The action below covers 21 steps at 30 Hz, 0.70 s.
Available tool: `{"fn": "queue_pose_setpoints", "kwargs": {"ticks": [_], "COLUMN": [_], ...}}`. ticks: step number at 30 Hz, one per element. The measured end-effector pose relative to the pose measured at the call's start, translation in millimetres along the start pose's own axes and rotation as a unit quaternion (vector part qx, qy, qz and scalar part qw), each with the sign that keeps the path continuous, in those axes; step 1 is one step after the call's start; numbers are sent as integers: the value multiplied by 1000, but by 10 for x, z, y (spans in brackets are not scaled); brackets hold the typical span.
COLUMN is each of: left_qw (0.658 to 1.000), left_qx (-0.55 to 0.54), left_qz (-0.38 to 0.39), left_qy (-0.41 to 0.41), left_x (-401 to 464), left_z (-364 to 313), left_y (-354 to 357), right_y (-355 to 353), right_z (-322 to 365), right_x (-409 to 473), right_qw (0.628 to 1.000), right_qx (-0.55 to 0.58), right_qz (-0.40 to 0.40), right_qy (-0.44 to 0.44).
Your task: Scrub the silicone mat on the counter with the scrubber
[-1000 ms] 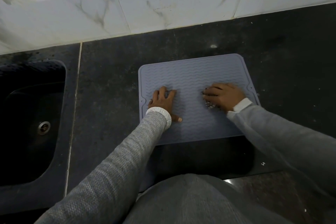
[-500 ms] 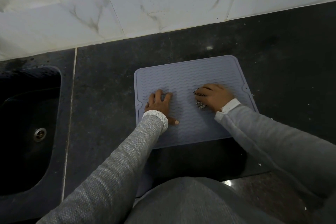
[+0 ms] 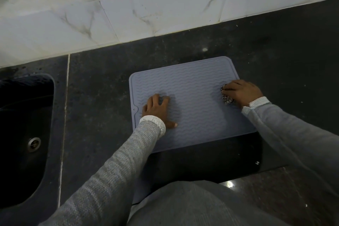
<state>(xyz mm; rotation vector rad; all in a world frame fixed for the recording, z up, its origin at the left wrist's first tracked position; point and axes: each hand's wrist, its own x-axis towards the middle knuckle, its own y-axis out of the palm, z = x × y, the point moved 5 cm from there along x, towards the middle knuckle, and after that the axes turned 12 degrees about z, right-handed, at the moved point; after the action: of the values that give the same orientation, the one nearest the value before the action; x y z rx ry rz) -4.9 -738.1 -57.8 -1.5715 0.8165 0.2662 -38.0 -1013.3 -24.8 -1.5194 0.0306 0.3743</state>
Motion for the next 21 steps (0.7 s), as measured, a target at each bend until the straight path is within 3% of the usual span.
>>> {"fn": "queue_pose_setpoints", "kwargs": {"ticks": [5, 9, 13, 15, 21], "left_qw": [998, 998, 998, 998, 998], "left_qx": [-8, 8, 10, 11, 18], "left_qz": [-23, 24, 35, 35, 31], "left_qy": [66, 52, 52, 52, 46], "left_x": [38, 121, 157, 148, 144], "left_z": [-332, -462, -438, -440, -457], "left_y": [30, 115, 112, 101, 82], "right_y": [-31, 7, 40, 25, 6], "right_z": [311, 701, 489, 190, -278], "right_x": [73, 116, 2, -113, -245], "right_qw": [997, 989, 986, 989, 999], "right_qx": [-7, -59, -64, -56, -11], "right_qz": [-48, -47, -69, -78, 17], "right_qy": [-56, -124, -140, -110, 35]}}
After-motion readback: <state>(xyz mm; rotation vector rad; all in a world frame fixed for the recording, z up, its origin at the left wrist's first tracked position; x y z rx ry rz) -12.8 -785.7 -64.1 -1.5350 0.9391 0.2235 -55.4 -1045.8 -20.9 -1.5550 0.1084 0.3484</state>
